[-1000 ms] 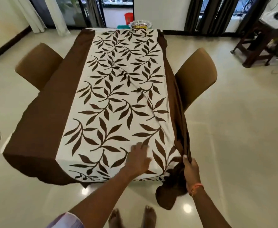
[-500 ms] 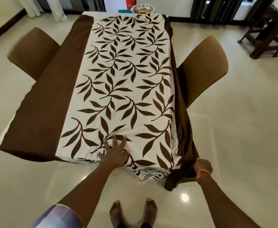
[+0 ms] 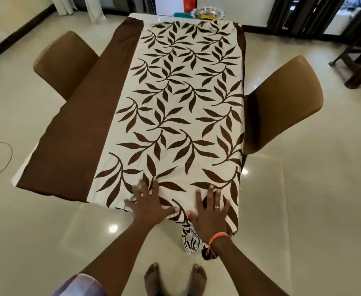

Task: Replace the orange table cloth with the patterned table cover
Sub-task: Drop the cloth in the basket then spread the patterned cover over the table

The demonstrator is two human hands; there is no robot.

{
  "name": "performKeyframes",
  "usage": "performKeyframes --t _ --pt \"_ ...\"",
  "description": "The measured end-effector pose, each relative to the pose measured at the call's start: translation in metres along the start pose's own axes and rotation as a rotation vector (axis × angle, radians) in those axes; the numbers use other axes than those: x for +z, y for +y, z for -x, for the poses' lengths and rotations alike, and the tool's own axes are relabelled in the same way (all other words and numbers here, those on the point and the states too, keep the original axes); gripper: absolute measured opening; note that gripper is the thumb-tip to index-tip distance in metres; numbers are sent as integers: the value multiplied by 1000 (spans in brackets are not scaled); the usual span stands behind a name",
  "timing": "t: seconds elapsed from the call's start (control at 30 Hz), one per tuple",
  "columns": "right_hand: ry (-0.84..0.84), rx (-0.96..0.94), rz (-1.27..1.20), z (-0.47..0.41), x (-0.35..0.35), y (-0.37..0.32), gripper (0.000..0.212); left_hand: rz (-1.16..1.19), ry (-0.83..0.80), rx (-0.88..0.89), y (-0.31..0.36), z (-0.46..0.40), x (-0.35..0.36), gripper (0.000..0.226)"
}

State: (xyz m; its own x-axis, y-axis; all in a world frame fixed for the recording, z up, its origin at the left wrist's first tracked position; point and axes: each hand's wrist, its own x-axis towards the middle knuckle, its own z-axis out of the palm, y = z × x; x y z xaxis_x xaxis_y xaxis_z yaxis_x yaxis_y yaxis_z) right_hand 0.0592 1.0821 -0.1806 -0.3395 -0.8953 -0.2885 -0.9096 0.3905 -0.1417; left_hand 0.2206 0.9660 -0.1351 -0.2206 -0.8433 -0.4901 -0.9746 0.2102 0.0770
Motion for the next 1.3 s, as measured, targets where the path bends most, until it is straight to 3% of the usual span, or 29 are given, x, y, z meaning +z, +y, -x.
performKeyframes --t 0.1,0.17,0.23,0.47,0.57,0.63,0.7,0.77,0.9,1.0,1.13,1.3 --pt "-12 34 42 -9 0 -1 78 177 24 -143 -21 -6 0 151" --pt "-40 42 56 -21 -4 -10 83 280 53 -161 -37 -14 -2 155" --pt "-59 64 46 -25 -12 -13 87 236 42 -109 -44 -19 -6 153" --pt "-177 150 28 -81 -27 -61 89 49 -81 9 -99 -84 -54 143" --pt "-230 263 15 -107 -47 -97 92 0 -32 115 -126 -102 -73 123" --pt "-143 326 1 -120 -61 -131 70 37 51 201 -147 -110 -85 104" --pt "-20 264 -3 -126 -65 -180 55 6 135 276 -183 -114 -93 86" --pt "-49 136 -61 -130 -56 -240 63 -73 140 268 -228 -117 -95 78" --pt "-83 60 -11 -139 -28 -351 66 26 58 114 -321 -131 -90 95" --pt "-1 -4 1 -144 -19 -410 57 67 134 136 -374 -142 -89 86" --pt "-36 -239 62 -157 -4 -479 60 226 102 -82 -420 -155 -100 73" --pt "-75 -158 127 -195 13 -542 66 491 26 57 -459 -194 -125 65"
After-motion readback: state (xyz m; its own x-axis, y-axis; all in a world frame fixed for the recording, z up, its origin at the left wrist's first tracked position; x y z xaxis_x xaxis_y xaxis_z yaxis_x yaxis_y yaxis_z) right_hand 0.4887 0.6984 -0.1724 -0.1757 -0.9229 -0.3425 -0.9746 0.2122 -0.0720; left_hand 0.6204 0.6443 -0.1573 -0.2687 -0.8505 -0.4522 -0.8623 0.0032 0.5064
